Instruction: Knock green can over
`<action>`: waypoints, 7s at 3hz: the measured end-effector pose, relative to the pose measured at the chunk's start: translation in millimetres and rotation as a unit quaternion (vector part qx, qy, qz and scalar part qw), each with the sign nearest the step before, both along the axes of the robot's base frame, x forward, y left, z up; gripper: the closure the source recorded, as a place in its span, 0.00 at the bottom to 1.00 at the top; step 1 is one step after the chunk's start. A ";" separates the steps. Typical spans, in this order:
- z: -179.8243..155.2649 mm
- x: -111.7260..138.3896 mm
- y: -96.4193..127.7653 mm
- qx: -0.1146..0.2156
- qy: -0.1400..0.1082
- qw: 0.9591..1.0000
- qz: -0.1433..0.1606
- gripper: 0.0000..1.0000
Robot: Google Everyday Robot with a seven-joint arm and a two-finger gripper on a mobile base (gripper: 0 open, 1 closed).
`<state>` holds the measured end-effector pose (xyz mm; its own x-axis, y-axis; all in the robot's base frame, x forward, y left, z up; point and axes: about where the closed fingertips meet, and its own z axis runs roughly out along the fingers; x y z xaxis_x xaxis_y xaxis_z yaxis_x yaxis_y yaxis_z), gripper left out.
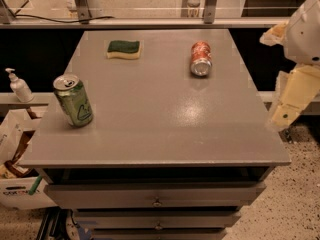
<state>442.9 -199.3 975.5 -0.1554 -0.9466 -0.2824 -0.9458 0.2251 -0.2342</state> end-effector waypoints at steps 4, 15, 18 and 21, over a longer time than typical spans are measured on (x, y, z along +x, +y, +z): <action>-7.5 21.1 54.4 0.109 -0.007 0.991 0.077 0.00; -110.0 81.9 385.6 0.313 0.097 0.864 0.382 0.00; -110.3 77.9 406.6 0.353 0.102 0.843 0.392 0.42; -95.1 99.1 349.7 0.319 0.073 0.881 0.342 1.00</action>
Offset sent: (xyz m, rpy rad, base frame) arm 0.0167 0.0357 -0.0039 0.1478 -0.0205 0.1123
